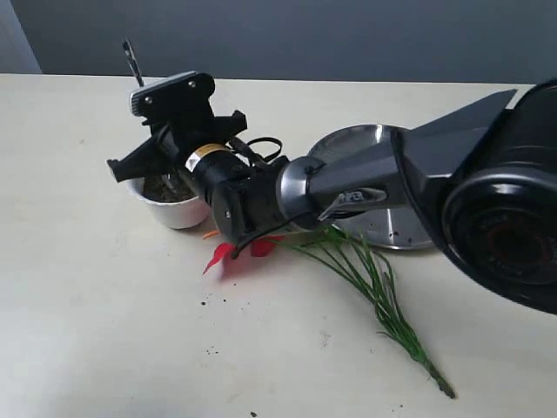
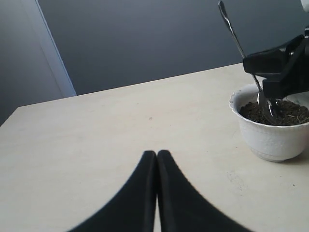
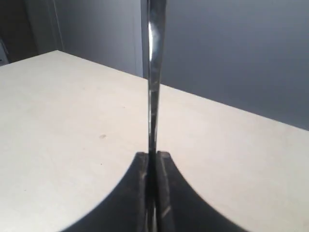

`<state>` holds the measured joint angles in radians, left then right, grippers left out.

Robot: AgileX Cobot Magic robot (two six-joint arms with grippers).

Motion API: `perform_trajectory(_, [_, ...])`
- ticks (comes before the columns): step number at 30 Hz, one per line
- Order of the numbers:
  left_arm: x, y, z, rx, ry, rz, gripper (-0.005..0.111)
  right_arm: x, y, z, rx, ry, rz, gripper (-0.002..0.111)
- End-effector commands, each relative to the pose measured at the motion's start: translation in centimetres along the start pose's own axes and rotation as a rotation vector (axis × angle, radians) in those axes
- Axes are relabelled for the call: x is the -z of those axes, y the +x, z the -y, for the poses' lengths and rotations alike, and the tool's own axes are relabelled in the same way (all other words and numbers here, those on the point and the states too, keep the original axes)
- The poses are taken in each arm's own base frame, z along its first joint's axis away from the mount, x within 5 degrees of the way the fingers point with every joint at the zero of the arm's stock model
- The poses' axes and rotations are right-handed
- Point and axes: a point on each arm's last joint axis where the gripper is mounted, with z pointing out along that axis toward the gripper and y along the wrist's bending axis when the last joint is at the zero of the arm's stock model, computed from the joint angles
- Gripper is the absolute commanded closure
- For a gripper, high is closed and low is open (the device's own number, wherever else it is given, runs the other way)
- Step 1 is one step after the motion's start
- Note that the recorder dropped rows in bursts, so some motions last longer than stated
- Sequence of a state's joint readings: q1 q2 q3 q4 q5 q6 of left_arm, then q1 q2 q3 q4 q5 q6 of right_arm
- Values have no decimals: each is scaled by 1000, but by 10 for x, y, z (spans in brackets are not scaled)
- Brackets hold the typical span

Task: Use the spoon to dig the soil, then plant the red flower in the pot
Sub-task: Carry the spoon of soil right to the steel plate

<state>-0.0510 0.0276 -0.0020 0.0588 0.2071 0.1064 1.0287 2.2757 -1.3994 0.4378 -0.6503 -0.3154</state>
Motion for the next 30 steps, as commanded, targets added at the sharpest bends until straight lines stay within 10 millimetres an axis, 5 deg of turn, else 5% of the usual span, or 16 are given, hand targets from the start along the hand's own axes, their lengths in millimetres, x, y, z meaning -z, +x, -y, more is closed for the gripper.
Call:
perform_trajectory(1, [0,0,0,9,1,8,106,-1,0,2,2,3,-8,109])
perform_trajectory(9, [0,0,0,9,1,8,106,11,-48,5,1,20,107,109])
perform_trajectory(14, [0,0,0,9,1,8,106,27,-85,22,-71,31,2,109])
perform_trajectory(23, [0,0,0,9,1,8,106,59,-102,118,-208,-74,-432,109])
perform_trajectory(30, [0,0,0,9,1,8,106,83,-99,203,-253,84,-613,109])
